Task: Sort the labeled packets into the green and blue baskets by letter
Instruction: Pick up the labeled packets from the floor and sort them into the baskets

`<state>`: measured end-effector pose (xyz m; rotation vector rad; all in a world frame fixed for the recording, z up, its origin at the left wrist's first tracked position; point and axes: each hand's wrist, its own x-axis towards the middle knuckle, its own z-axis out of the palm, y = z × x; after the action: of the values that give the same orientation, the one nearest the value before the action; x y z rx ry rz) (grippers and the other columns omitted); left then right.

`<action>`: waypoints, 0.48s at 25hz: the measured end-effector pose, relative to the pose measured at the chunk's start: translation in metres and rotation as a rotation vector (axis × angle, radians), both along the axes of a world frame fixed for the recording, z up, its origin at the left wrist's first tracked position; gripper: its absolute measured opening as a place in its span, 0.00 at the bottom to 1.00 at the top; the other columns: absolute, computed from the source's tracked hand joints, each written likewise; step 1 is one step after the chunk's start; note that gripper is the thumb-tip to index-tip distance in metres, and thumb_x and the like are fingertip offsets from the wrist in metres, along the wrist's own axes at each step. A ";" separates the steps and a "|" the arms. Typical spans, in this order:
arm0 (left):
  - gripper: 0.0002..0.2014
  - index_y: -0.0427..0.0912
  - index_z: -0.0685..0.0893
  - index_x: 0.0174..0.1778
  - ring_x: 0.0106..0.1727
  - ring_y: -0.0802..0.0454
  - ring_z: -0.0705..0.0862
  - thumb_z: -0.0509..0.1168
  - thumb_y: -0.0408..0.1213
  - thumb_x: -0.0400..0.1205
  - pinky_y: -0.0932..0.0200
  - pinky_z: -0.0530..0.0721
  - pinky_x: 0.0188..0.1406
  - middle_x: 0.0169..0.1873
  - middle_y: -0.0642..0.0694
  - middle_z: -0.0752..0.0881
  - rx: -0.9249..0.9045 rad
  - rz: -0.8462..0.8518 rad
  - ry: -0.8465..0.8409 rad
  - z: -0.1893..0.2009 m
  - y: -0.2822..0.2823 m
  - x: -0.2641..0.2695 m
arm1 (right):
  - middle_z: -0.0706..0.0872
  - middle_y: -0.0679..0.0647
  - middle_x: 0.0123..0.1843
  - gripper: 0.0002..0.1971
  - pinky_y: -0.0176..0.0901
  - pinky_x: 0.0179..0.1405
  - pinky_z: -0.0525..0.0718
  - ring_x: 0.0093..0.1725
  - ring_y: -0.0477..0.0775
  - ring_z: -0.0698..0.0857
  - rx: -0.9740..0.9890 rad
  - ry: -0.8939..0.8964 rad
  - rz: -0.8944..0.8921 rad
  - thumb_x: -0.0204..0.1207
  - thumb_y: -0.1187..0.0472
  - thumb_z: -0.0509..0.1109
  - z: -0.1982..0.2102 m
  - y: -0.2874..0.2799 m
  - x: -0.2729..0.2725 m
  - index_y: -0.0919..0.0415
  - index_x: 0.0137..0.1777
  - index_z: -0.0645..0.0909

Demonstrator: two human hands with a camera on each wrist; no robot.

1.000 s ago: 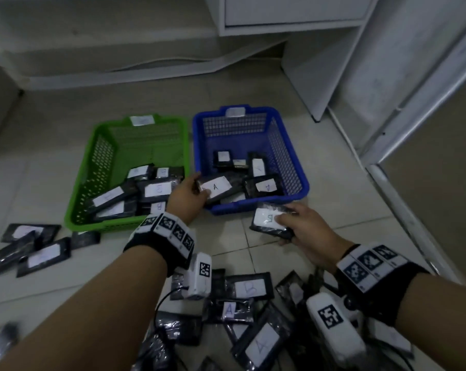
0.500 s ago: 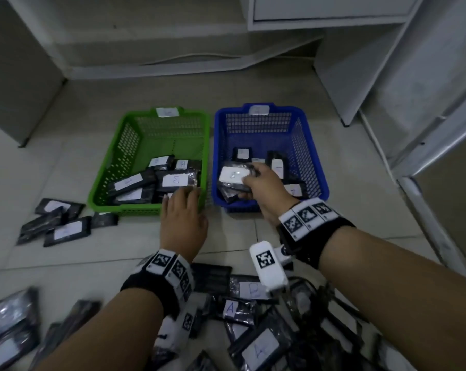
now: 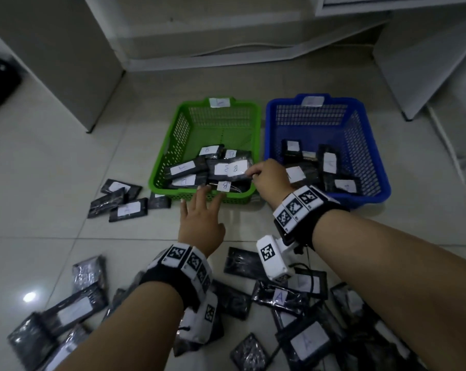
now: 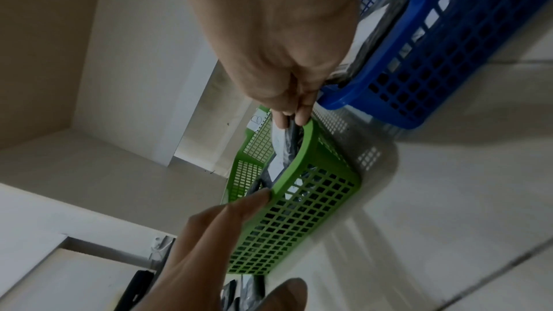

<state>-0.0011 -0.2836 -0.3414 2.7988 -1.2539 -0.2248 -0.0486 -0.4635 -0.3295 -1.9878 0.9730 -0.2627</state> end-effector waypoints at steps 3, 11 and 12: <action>0.40 0.55 0.53 0.82 0.83 0.43 0.47 0.66 0.41 0.75 0.38 0.52 0.81 0.82 0.45 0.49 -0.008 -0.064 0.071 -0.001 0.008 0.005 | 0.78 0.60 0.70 0.19 0.43 0.69 0.72 0.70 0.61 0.77 -0.090 0.161 0.220 0.79 0.73 0.60 0.011 0.003 -0.007 0.60 0.64 0.84; 0.27 0.48 0.70 0.74 0.80 0.39 0.58 0.65 0.43 0.78 0.43 0.67 0.74 0.80 0.40 0.53 -0.038 -0.199 0.234 0.015 0.016 -0.001 | 0.89 0.53 0.57 0.12 0.38 0.60 0.80 0.58 0.50 0.85 0.064 0.106 -0.025 0.77 0.68 0.66 0.050 0.050 -0.113 0.59 0.55 0.88; 0.23 0.47 0.74 0.71 0.78 0.38 0.61 0.65 0.42 0.78 0.43 0.70 0.72 0.78 0.39 0.57 -0.056 -0.246 0.271 0.017 0.014 -0.009 | 0.89 0.50 0.54 0.11 0.34 0.57 0.79 0.56 0.48 0.86 0.066 0.126 -0.074 0.76 0.67 0.67 0.053 0.058 -0.140 0.58 0.53 0.88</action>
<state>-0.0105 -0.2699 -0.3246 2.4589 -1.5019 -0.5515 -0.1890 -0.4053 -0.2760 -1.9294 1.1227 -0.1448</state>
